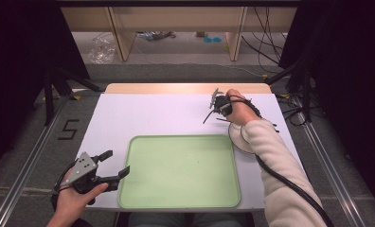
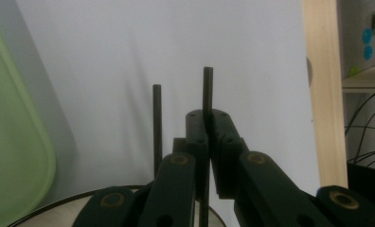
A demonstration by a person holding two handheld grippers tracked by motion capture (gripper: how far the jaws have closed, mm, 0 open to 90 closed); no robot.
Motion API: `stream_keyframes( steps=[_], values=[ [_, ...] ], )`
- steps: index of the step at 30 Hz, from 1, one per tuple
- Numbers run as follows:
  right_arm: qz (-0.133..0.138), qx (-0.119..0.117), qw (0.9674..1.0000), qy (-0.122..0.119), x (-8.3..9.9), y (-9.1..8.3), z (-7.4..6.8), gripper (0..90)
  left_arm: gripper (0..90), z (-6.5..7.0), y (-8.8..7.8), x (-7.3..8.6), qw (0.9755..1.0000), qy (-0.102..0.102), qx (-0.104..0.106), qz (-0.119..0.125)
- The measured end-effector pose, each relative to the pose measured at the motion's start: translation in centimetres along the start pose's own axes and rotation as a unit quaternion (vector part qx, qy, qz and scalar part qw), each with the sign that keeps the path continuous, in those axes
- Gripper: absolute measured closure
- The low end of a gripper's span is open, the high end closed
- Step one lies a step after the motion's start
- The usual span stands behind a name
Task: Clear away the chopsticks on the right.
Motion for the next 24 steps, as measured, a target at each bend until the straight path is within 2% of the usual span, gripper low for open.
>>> stream_keyframes(
  steps=[8, 10, 11, 12, 14, 18, 20, 24],
  values=[
    [0.033, 0.027, 0.9991, 0.007, -1.0, -1.8, 1.2, 88.2, 15.2, 0.0, 0.0, 0.0, 1.0, -0.001, 0.0, 0.0],
    [0.044, 0.032, 0.9984, 0.015, -1.2, -2.3, 1.4, 88.3, 15.2, 0.0, 0.0, 0.0, 1.0, 0.0, 0.0, 0.0],
    [0.054, 0.04, 0.9977, 0.007, -1.4, -2.4, 1.7, 88.3, 15.2, 0.0, 0.0, 0.0, 1.0, 0.0, 0.0, -0.001],
    [0.057, 0.038, 0.9973, 0.027, -1.5, -2.8, 1.6, 88.3, 15.2, 0.0, 0.0, 0.0, 1.0, 0.0, 0.0, -0.001],
    [0.069, 0.045, 0.996, 0.036, -1.7, -3.4, 1.9, 88.3, 15.2, 0.0, 0.0, 0.0, 1.0, 0.0, -0.001, 0.0],
    [0.088, 0.057, 0.9936, 0.041, -2.3, -4.5, 2.3, 88.3, 15.2, 0.0, 0.0, 0.0, 1.0, 0.0, -0.001, -0.001],
    [0.097, 0.063, 0.9926, 0.037, -2.4, -5.0, 2.6, 88.3, 15.2, 0.0, 0.0, 0.0, 1.0, 0.0, 0.0, -0.001],
    [0.119, 0.074, 0.9886, 0.055, -3.0, -6.0, 2.9, 88.3, 15.2, 0.0, 0.0, 0.0, 1.0, 0.0, -0.001, -0.003]
  ],
)
Point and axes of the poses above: each handheld gripper's, and its own axes: y roughly forward along the jaws, x roughly out of its underside, z roughly to its right, the point moved 10 cm from there along y, roughly forward along the jaws, and after that the axes turned 8 degrees about x, right-handed, at the moved point
